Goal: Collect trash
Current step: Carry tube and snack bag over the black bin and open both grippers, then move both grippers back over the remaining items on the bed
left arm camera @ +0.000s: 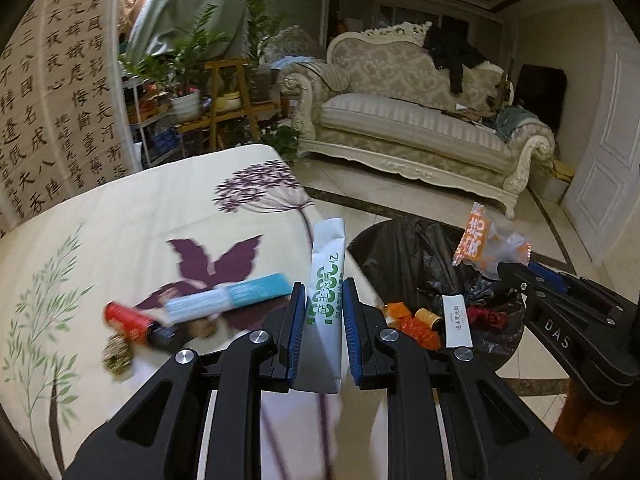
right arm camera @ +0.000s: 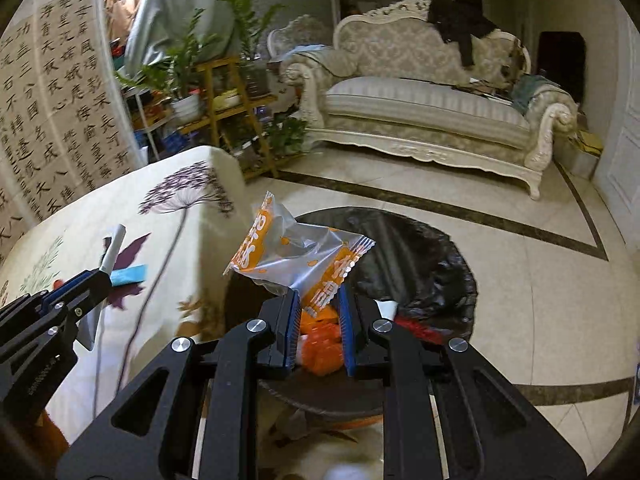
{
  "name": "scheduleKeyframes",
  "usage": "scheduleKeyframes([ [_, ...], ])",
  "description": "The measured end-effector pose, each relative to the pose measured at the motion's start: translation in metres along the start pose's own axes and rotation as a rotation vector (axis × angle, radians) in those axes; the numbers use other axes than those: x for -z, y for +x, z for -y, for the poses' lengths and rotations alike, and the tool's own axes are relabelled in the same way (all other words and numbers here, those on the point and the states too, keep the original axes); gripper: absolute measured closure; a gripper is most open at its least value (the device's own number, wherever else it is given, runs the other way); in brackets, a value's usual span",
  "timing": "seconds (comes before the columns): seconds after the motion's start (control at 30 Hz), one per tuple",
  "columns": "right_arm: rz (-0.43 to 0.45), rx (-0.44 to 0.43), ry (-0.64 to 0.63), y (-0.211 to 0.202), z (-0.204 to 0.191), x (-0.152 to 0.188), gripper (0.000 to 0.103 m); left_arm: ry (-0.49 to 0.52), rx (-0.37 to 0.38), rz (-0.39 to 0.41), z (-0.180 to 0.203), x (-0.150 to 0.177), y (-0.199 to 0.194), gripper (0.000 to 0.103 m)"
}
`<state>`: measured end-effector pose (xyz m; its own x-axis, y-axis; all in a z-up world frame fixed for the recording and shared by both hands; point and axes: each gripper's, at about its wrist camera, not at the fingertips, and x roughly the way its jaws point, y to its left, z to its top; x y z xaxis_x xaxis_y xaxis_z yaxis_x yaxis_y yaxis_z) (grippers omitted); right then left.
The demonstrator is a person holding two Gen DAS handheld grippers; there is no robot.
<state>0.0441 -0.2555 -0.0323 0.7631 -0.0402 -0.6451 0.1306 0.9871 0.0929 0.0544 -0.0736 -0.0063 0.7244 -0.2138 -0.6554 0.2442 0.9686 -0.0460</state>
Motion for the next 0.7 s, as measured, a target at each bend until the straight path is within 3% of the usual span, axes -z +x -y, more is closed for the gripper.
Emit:
scheduleKeyframes([
  [0.47, -0.037, 0.035, 0.062, 0.031, 0.038, -0.001, 0.082, 0.086, -0.010, -0.043, 0.046, -0.017, 0.044, 0.081],
  [0.53, -0.040, 0.038, 0.067, 0.034, 0.040, 0.000, 0.076, 0.093, -0.019, -0.059, 0.049, -0.017, 0.049, 0.074],
  [0.6, -0.044, 0.045, 0.067, 0.035, 0.042, 0.001, 0.067, 0.080, -0.019, -0.070, 0.047, -0.017, 0.051, 0.053],
  [0.7, -0.048, 0.053, 0.072, 0.036, 0.044, 0.001, 0.062, 0.071, -0.021, -0.056, 0.044, -0.019, 0.049, 0.046],
])
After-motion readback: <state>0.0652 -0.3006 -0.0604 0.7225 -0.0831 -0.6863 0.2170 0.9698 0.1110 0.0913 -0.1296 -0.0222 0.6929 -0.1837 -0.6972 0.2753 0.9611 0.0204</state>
